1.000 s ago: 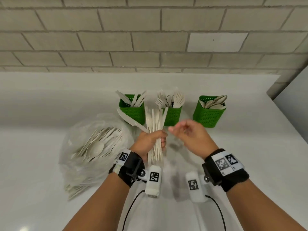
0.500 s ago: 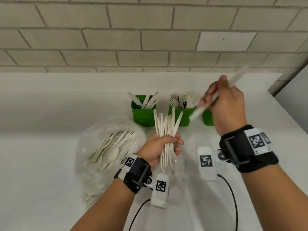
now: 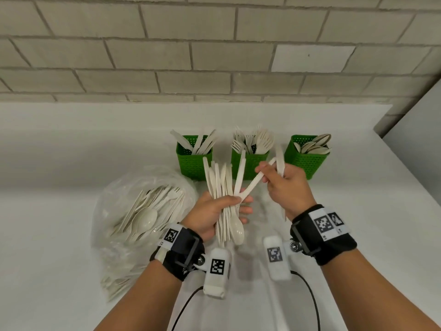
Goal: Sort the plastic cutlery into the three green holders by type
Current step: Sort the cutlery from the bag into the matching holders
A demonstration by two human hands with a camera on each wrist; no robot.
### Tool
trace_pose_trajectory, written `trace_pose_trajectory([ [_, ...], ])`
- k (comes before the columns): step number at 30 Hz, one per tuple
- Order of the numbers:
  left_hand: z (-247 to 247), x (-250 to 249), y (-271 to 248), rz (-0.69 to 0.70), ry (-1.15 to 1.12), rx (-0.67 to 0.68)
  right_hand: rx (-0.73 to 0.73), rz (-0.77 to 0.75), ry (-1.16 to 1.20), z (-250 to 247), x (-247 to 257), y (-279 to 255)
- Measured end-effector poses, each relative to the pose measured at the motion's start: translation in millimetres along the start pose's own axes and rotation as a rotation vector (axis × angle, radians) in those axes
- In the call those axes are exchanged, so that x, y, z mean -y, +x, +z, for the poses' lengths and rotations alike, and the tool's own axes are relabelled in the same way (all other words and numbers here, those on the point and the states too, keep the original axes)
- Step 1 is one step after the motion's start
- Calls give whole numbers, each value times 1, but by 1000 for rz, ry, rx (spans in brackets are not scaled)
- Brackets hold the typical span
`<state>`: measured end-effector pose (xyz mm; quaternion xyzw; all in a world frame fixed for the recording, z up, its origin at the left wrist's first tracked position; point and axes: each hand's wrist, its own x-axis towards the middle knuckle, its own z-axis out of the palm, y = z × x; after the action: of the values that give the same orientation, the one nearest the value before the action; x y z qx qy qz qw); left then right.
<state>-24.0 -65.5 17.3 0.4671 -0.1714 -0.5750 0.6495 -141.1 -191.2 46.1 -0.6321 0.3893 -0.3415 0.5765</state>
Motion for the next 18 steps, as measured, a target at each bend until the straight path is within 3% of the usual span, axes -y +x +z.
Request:
trace_pose_trajectory([
  [5,4,9,0,11,6,-89,-2,0,50,-15,-5,12],
  [9,6,14,3,-2,24,-170,-114,-299,-262,-31,3,16],
  [11,4,14,3,-7,47,-184,24,-503,-553,-38,10,12],
  [14,8,11,0,4,84,-121,285,-690,-1106,-26,8,-4],
  [16,11,9,-1,23,104,-82,325,-687,-1266,-17,-2,-6],
  [18,9,5,-3,31,76,-127,305,-528,-1338,-20,-8,2],
])
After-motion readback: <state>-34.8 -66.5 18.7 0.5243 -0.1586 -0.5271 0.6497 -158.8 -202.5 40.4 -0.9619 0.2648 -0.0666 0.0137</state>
